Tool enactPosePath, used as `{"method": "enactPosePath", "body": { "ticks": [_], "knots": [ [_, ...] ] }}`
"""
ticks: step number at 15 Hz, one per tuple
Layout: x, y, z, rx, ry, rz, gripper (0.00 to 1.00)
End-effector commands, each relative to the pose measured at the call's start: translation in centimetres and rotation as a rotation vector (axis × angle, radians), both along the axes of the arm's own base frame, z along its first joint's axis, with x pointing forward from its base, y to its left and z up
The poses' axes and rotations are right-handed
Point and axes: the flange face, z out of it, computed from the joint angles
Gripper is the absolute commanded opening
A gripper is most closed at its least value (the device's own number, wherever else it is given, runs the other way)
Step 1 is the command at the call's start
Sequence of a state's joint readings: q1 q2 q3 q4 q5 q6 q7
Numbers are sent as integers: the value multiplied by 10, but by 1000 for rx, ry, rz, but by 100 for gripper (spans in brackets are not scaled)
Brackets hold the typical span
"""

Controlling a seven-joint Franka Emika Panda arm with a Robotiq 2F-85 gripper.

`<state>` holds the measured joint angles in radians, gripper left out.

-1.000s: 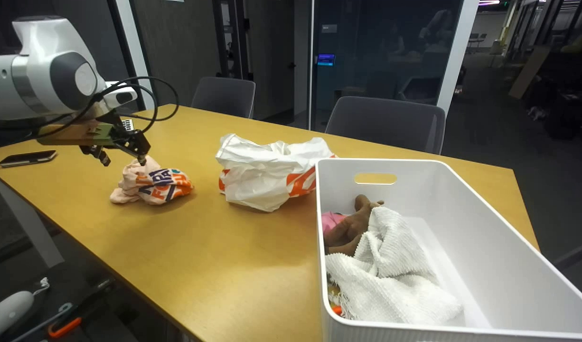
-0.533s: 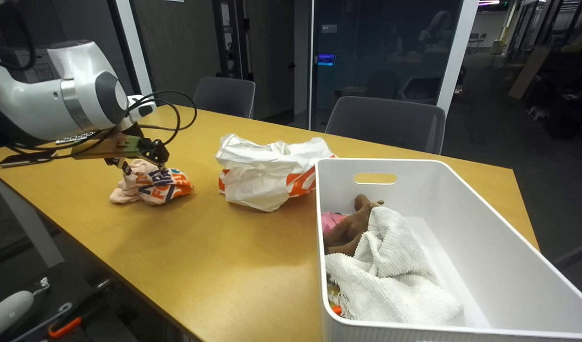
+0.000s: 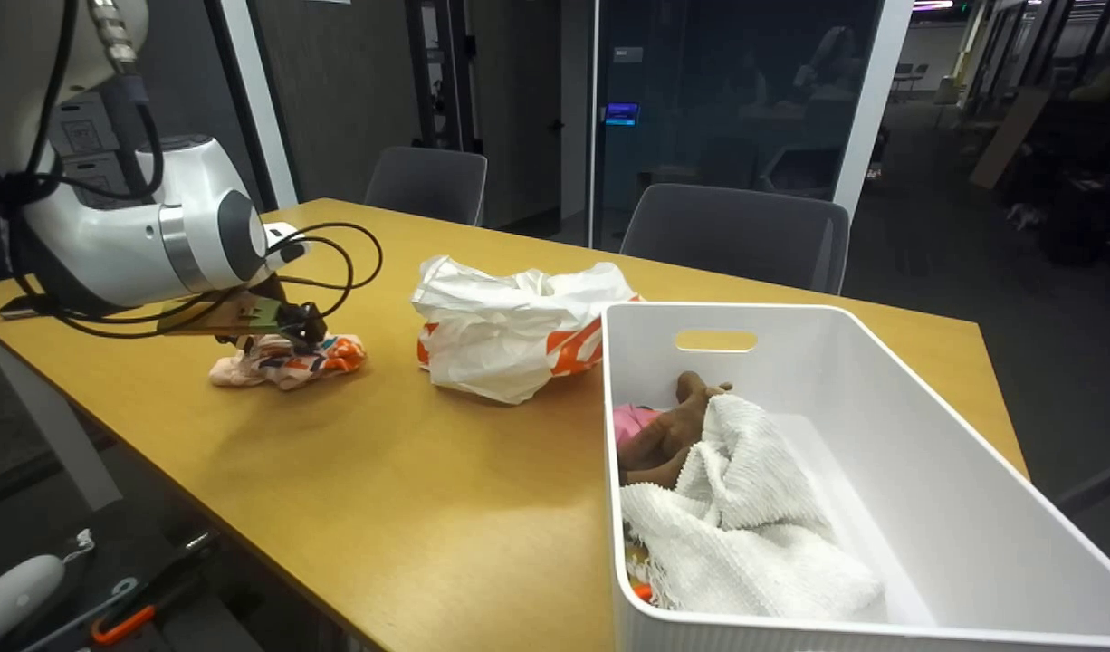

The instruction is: Pick up the cloth in the bag and put it the box and pick up the cloth on the table and put it in the bag

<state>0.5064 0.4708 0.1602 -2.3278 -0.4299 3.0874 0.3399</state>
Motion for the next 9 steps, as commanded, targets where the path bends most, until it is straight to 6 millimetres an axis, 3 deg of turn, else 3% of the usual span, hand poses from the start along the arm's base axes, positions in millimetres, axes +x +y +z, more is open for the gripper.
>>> {"method": "enactPosePath", "body": {
  "ticks": [1,8,9],
  "knots": [
    [12,5,0,35,-15,-22,54],
    [23,0,19,74,-54,-88,1],
    [26,-2,25,75,-70,-94,5]
  ]
}}
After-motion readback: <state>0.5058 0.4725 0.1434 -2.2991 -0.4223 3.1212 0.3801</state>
